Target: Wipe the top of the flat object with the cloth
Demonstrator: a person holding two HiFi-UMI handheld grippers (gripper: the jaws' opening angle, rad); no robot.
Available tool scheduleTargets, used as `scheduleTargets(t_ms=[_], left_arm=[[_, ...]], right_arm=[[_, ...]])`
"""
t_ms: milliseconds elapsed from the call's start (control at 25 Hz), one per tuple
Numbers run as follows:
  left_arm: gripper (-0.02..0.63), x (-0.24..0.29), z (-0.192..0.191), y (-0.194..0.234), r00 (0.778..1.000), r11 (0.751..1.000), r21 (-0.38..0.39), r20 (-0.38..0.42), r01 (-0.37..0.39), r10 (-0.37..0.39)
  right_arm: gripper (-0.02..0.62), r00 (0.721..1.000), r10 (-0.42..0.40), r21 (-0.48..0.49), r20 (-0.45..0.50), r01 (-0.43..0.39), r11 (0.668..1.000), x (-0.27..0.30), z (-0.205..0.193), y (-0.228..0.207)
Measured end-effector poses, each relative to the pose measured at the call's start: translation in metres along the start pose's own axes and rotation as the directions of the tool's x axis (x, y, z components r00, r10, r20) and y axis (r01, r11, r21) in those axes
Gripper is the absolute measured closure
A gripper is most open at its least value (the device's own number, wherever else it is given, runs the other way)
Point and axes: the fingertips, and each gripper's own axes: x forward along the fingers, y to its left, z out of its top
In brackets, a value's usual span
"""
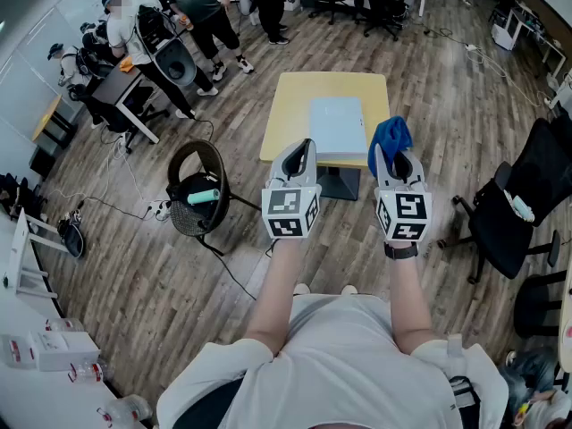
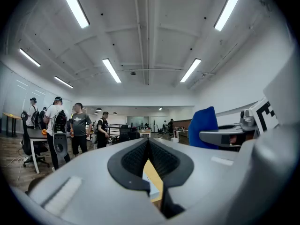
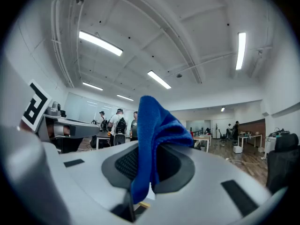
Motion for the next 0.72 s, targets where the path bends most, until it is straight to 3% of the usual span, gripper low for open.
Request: scheduleTargets(t_ms=[520,720], left_arm=[[0.595,0.046,-0.022,-0.068,0.998,0.999,0.016,-0.029,0.049,-0.048],[0.595,0.060,-0.037,-0.067,0.998,0.999,0.020,-0.051,0.042,-0.041]], right_arm=[[0.538,0.999,-0.045,0.081,-0.008,0.045,0.996,-0.017,-0.030,-0.072],[0.538,0.999,-0.021,0.097,-0.043,0.025,0.995,-0.007,-0.050,-0.079]])
